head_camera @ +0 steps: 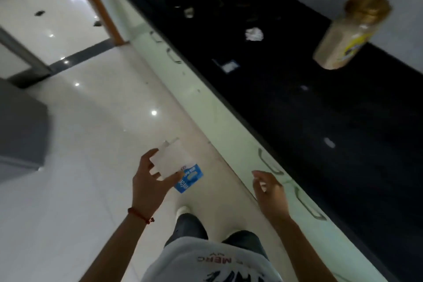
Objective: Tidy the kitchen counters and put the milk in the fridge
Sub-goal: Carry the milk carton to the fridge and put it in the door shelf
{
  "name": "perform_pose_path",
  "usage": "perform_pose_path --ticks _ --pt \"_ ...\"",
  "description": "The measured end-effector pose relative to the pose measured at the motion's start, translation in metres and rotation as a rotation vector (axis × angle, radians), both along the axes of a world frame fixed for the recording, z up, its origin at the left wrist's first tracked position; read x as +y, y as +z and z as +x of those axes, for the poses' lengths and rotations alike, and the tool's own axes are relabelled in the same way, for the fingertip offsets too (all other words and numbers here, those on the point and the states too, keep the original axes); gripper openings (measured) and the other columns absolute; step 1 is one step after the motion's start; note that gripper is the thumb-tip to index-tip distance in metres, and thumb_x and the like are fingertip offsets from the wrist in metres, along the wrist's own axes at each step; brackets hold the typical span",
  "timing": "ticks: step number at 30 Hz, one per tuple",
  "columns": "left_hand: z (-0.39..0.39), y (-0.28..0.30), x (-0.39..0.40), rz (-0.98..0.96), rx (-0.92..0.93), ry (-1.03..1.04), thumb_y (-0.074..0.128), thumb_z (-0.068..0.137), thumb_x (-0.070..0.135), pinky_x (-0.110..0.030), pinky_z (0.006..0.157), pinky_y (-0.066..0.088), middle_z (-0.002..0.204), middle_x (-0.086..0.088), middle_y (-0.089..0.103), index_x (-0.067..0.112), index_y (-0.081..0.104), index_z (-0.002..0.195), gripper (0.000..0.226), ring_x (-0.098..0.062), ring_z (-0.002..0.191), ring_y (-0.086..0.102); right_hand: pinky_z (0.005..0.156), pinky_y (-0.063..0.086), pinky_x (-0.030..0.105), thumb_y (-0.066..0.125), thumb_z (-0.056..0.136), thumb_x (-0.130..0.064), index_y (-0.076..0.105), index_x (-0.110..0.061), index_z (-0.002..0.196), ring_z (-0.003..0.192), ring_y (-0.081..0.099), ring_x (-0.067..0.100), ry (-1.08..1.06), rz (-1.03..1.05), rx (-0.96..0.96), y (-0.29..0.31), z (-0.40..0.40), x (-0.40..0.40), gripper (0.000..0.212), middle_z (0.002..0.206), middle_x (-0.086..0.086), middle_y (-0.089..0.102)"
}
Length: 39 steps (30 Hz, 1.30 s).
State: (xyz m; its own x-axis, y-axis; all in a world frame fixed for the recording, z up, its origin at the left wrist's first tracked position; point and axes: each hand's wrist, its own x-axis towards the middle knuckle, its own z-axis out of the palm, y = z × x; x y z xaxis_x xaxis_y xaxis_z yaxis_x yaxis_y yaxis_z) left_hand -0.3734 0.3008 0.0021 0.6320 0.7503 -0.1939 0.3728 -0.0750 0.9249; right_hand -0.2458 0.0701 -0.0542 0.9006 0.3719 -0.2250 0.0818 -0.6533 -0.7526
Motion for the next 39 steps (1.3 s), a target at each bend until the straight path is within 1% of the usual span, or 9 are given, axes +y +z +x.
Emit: perform_pose_path --ticks 3,7,12,17,20,23,29,33,39 --pt "-0.042 -0.024 0.032 0.038 0.03 0.117 0.078 0.063 0.002 -0.016 0.067 0.056 0.11 -0.004 0.055 0.018 0.045 0.115 0.063 -0.02 0.103 0.056 0.089 0.041 0.025 0.048 0.092 -0.017 0.055 -0.011 0.122 0.111 0.056 0.024 0.206 -0.173 0.112 -0.014 -0.009 0.044 0.031 0.124 0.011 0.058" --pt "-0.103 -0.053 0.079 0.006 0.084 0.304 0.078 0.064 0.002 -0.004 0.057 0.05 0.105 -0.003 0.055 0.021 0.044 0.105 0.057 -0.019 0.101 0.054 0.102 0.038 0.031 0.044 0.095 -0.02 0.046 -0.008 0.131 0.123 0.048 0.027 0.387 -0.378 0.264 -0.038 -0.021 0.101 0.038 0.135 0.014 0.05" --pt "-0.192 -0.082 0.141 -0.005 0.22 0.478 0.083 0.059 0.017 -0.017 0.065 0.044 0.106 -0.003 0.057 0.012 0.049 0.111 0.062 -0.02 0.098 0.055 0.103 0.036 0.033 0.044 0.096 -0.019 0.043 -0.002 0.131 0.125 0.046 0.032 0.498 -0.513 0.313 -0.058 -0.029 0.179 0.04 0.138 0.019 0.047" --pt "-0.252 -0.088 0.184 -0.004 0.302 0.635 0.08 0.064 0.015 -0.025 0.071 0.048 0.116 -0.013 0.059 0.008 0.047 0.115 0.061 -0.019 0.098 0.053 0.102 0.033 0.028 0.041 0.097 -0.022 0.041 -0.003 0.133 0.128 0.043 0.03 0.595 -0.61 0.304 -0.071 -0.041 0.259 0.041 0.142 0.016 0.042" --pt "-0.261 -0.082 0.209 -0.022 0.28 0.725 0.079 0.065 0.014 -0.026 0.072 0.049 0.115 -0.009 0.058 0.008 0.046 0.116 0.061 -0.019 0.1 0.053 0.096 0.036 0.025 0.041 0.096 -0.018 0.043 -0.004 0.132 0.126 0.045 0.026 0.653 -0.639 0.3 -0.078 -0.049 0.311 0.038 0.142 0.013 0.043" --pt "-0.26 -0.074 0.249 -0.015 0.231 0.782 0.079 0.065 0.012 -0.02 0.069 0.048 0.11 -0.003 0.056 0.009 0.047 0.115 0.059 -0.017 0.101 0.052 0.083 0.036 0.025 0.053 0.088 -0.022 0.054 -0.002 0.122 0.116 0.053 0.03 0.646 -0.603 0.364 -0.089 -0.051 0.367 0.04 0.13 0.017 0.055" --pt "-0.261 -0.056 0.365 0.025 0.195 0.947 0.078 0.066 0.01 -0.02 0.069 0.046 0.11 0.0 0.053 0.009 0.046 0.117 0.06 -0.016 0.101 0.048 0.092 0.044 0.036 0.053 0.09 -0.018 0.059 -0.003 0.115 0.107 0.058 0.033 0.764 -0.595 0.367 -0.108 -0.05 0.51 0.03 0.121 0.017 0.061" --pt "-0.275 -0.043 0.421 -0.012 0.221 1.12 0.076 0.068 0.009 -0.032 0.077 0.049 0.118 -0.011 0.056 0.007 0.045 0.119 0.06 -0.016 0.103 0.046 0.091 0.044 0.033 0.05 0.092 -0.019 0.058 -0.003 0.115 0.106 0.058 0.033 0.945 -0.635 0.356 -0.098 -0.063 0.615 0.029 0.12 0.018 0.061" --pt "-0.312 -0.039 0.456 -0.084 0.268 1.353 0.076 0.068 0.007 -0.036 0.08 0.05 0.121 -0.019 0.057 0.009 0.045 0.12 0.06 -0.018 0.101 0.048 0.089 0.044 0.029 0.047 0.093 -0.018 0.056 -0.006 0.118 0.109 0.057 0.031 1.126 -0.595 0.298 -0.064 -0.119 0.768 0.03 0.12 0.015 0.06"
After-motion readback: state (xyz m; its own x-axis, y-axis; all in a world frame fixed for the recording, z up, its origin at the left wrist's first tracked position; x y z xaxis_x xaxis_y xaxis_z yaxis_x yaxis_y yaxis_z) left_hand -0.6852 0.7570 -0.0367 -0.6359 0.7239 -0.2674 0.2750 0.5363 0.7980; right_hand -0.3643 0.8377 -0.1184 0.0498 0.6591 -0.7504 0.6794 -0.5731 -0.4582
